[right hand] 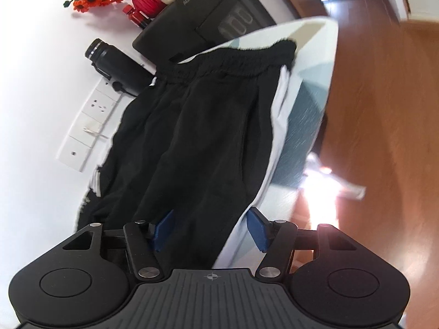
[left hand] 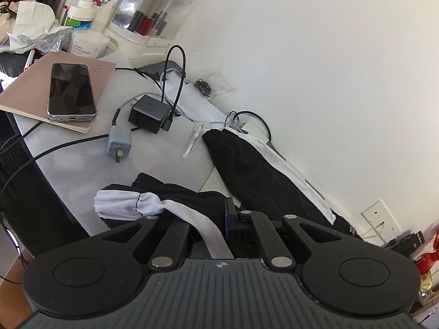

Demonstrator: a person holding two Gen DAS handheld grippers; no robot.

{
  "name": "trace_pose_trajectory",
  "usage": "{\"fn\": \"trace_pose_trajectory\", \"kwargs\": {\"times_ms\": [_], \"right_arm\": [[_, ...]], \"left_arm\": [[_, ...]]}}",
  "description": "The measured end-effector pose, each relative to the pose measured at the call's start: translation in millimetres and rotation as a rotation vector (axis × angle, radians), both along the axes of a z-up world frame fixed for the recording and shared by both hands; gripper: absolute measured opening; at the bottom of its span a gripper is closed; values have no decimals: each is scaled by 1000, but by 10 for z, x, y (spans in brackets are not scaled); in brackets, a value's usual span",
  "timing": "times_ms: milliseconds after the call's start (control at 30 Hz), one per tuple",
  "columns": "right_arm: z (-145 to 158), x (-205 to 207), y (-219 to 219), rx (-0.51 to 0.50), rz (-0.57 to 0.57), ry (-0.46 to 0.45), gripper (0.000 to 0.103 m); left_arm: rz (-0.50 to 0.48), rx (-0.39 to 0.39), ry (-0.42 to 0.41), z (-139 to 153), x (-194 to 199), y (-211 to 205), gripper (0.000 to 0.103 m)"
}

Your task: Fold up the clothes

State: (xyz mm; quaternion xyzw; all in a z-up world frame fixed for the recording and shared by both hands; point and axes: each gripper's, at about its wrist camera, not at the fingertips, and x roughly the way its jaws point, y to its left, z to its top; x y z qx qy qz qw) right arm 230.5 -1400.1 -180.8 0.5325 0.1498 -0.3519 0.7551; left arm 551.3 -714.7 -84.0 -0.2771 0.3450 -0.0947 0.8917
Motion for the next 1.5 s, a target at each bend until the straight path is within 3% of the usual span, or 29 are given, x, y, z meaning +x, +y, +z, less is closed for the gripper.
{"fn": "trace_pose_trajectory", "kwargs": {"times_ms": [100, 200, 233, 267, 333, 400, 533, 600, 633, 667, 767, 933, 1133, 1367, 1500], "right_arm": [[-39, 82, 48, 17, 28, -16, 55], [-20, 159, 138, -31, 41, 14, 56], [-10, 176, 140, -37, 39, 14, 54], [-1, 193, 141, -42, 36, 13, 43], [25, 228, 49, -70, 31, 7, 34], [22, 238, -86, -76, -23, 20, 34], [-4, 320, -175, -43, -79, 109, 34], [22, 394, -97, -85, -35, 161, 32], [36, 431, -57, -106, -13, 187, 17], [69, 410, -46, -110, -24, 174, 12], [264, 320, -31, -144, -71, 100, 11], [946, 191, -12, -355, -91, 52, 9], [1538, -133, 30, -495, -163, -51, 8], [1738, -569, 88, -511, -276, -75, 7], [1705, -683, 86, -498, -338, -67, 7]], "left_arm": [[0, 18, 16, -16, 14, -2, 5], [2, 33, 30, -33, 26, 6, 5], [3, 38, 33, -34, 30, 9, 5], [4, 43, 37, -36, 33, 11, 5], [-3, 60, 38, -29, 51, 0, 5], [-15, 84, 29, -11, 73, -26, 5], [-14, 88, 26, -1, 75, -51, 5], [-7, 88, 26, 15, 72, -52, 5], [-1, 87, 26, 29, 69, -50, 5], [4, 69, 15, 74, 52, -38, 5], [-1, 25, -30, 247, -12, -19, 5], [-107, -5, -189, 782, -216, -104, 5], [-149, -86, -309, 1179, -419, -82, 5], [-268, -97, -370, 1357, -677, -113, 5], [-276, -127, -362, 1360, -621, -114, 5]]}}
